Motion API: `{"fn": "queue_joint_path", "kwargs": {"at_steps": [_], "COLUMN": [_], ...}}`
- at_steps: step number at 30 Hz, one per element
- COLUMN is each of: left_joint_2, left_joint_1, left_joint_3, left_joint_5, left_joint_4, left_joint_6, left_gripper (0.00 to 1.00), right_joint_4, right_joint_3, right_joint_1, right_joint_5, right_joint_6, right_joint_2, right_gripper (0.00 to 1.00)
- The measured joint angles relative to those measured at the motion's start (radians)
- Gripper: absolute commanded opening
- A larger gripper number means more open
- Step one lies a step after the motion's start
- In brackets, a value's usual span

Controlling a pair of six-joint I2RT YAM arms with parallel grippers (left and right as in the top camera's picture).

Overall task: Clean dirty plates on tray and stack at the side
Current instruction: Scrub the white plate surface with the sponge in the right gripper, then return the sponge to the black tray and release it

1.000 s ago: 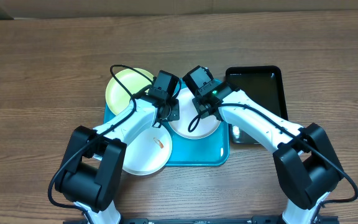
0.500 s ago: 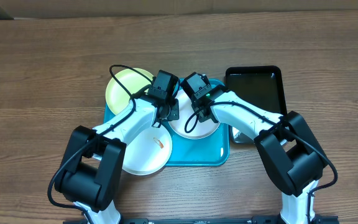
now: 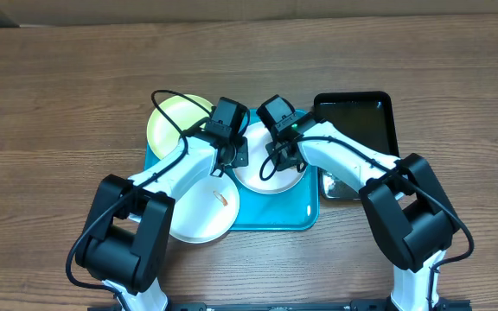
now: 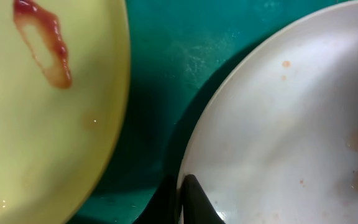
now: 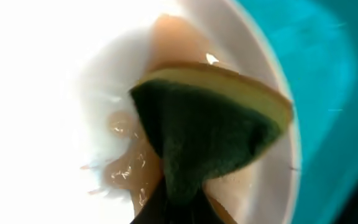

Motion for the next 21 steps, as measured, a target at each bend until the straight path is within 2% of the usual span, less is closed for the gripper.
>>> {"fn": "queue_joint_path", "kwargs": {"at_steps": [8, 12, 17, 21], "left_joint_2": [0.0, 0.0, 0.0, 0.0], "left_joint_1": [0.003, 0.0, 0.0, 0.0], "left_joint_3": [0.0, 0.0, 0.0, 0.0], "left_joint_5": [0.0, 0.002, 0.002, 0.002], "left_joint_4": [0.001, 0.005, 0.005, 0.005], "left_joint_6": [0.0, 0.0, 0.0, 0.0], "left_gripper": [0.07, 0.07, 0.08, 0.13], "right_joint_4": [-0.074, -0.141, -0.244, -0.396], "right_joint_3": [0.04, 0.136, 0.233, 0.251], "right_joint_1": [-0.033, -0.101, -0.232, -0.339], "right_joint_5": [-0.351, -0.488, -0.526, -0.459], "right_joint_6": [0.0, 0.0, 0.0, 0.0], "right_joint_2": [0.0, -0.002, -0.076, -0.157], "right_gripper": [0.04, 0.04, 0.04, 0.04]}}
